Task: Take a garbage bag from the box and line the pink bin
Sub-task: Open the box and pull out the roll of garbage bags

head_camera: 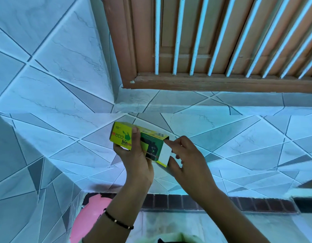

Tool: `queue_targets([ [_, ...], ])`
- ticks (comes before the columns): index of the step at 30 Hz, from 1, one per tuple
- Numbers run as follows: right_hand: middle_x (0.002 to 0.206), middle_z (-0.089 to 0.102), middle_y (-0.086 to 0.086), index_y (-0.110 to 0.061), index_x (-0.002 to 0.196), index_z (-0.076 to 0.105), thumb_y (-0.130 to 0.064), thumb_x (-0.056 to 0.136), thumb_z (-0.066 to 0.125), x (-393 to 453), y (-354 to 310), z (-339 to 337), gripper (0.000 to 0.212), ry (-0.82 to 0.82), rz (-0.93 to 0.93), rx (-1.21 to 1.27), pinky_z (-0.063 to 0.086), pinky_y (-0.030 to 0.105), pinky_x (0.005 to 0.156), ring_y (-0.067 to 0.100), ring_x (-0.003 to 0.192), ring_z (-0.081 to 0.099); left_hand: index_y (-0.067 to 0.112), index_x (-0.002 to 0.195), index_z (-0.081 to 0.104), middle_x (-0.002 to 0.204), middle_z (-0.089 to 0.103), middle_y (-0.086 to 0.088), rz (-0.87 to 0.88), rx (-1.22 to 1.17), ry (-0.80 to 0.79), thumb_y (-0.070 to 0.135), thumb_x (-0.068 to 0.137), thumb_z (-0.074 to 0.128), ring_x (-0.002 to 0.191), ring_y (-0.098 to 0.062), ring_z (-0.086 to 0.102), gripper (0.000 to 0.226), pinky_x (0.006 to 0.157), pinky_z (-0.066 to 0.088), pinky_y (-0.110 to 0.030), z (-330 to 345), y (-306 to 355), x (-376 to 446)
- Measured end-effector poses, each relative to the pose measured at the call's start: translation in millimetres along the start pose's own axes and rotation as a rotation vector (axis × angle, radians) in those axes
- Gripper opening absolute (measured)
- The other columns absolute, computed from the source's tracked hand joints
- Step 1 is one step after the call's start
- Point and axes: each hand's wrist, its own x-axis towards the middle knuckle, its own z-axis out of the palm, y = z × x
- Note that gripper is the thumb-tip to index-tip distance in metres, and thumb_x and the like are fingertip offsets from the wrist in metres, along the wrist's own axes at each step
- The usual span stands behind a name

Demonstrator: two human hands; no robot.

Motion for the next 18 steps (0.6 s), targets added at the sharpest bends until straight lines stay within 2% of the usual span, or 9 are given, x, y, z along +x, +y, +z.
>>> queue_targets([
  [2,0.093,0.053,-0.001,-0.027,0.123,0.057,-0.024,0.08,0.048,0,6,-3,0.044,0.024,-0.009,-0.082,0.047,0.031,0.063,0.015,0.081,0.051,0.025,0.134,0.031,0.129,0.059,-0.005,0.052,0.037,-0.017,0.031,0.076,0.067,0.105,-0.022,0.065,0.069,0.081,0.058,-0.039,6,0,-4],
  [4,0.083,0.055,-0.004,-0.029,0.118,0.061,-0.024,0.08,0.052,1,13,-3,0.039,0.036,0.029,-0.011,0.045,0.028,0.059,0.011,0.073,0.051,0.027,0.134,0.03,0.128,0.059,-0.002,0.119,0.055,-0.046,0.033,0.068,0.068,0.11,-0.023,0.063,0.076,0.081,0.058,-0.038,11,0,-8],
  [7,0.074,0.067,-0.009,-0.037,0.092,0.072,-0.015,0.084,0.059,5,23,-2,0.027,-0.049,0.293,0.483,0.047,0.029,0.064,0.008,0.066,0.055,0.035,0.13,0.033,0.116,0.062,0.011,0.218,0.089,-0.112,0.032,0.066,0.075,0.102,-0.014,0.065,0.076,0.077,0.057,-0.035,14,0,-11],
  [9,0.078,0.07,-0.006,-0.038,0.085,0.074,-0.022,0.075,0.062,6,28,-3,0.022,-0.079,0.398,0.689,0.048,0.033,0.066,0.016,0.068,0.056,0.041,0.12,0.037,0.114,0.061,0.013,0.278,0.133,-0.146,0.032,0.063,0.083,0.101,-0.011,0.065,0.074,0.083,0.054,-0.042,15,-1,-14],
  [11,0.087,0.066,-0.013,-0.038,0.09,0.068,-0.018,0.063,0.064,5,29,-4,0.033,-0.045,0.391,0.691,0.047,0.027,0.059,0.015,0.074,0.054,0.045,0.114,0.038,0.118,0.058,0.011,0.299,0.175,-0.154,0.035,0.057,0.08,0.106,-0.014,0.062,0.072,0.088,0.052,-0.05,17,-4,-17],
  [12,0.09,0.063,-0.018,-0.039,0.093,0.064,-0.012,0.062,0.068,5,29,-3,0.041,-0.026,0.376,0.702,0.047,0.026,0.056,0.011,0.077,0.053,0.046,0.113,0.038,0.12,0.057,0.01,0.297,0.182,-0.152,0.035,0.056,0.079,0.108,-0.015,0.062,0.071,0.089,0.052,-0.051,19,-5,-18],
  [14,0.097,0.059,-0.023,-0.041,0.098,0.058,0.0,0.066,0.072,6,30,-2,0.054,0.002,0.334,0.734,0.05,0.027,0.059,0.006,0.081,0.052,0.048,0.111,0.038,0.118,0.059,0.012,0.274,0.155,-0.145,0.031,0.061,0.079,0.107,-0.015,0.063,0.068,0.09,0.052,-0.051,23,-8,-19],
  [16,0.107,0.059,-0.018,-0.038,0.104,0.055,0.002,0.066,0.072,6,33,0,0.058,0.035,0.287,0.716,0.051,0.029,0.062,0.007,0.086,0.053,0.045,0.114,0.035,0.118,0.059,0.01,0.254,0.134,-0.143,0.026,0.066,0.074,0.106,-0.016,0.063,0.065,0.09,0.052,-0.049,25,-9,-17],
  [18,0.113,0.059,-0.012,-0.037,0.105,0.054,-0.003,0.064,0.072,7,35,3,0.056,0.058,0.272,0.712,0.053,0.031,0.064,0.01,0.091,0.054,0.043,0.118,0.032,0.119,0.057,0.009,0.271,0.156,-0.149,0.026,0.066,0.072,0.105,-0.015,0.063,0.068,0.083,0.056,-0.041,28,-8,-16],
])
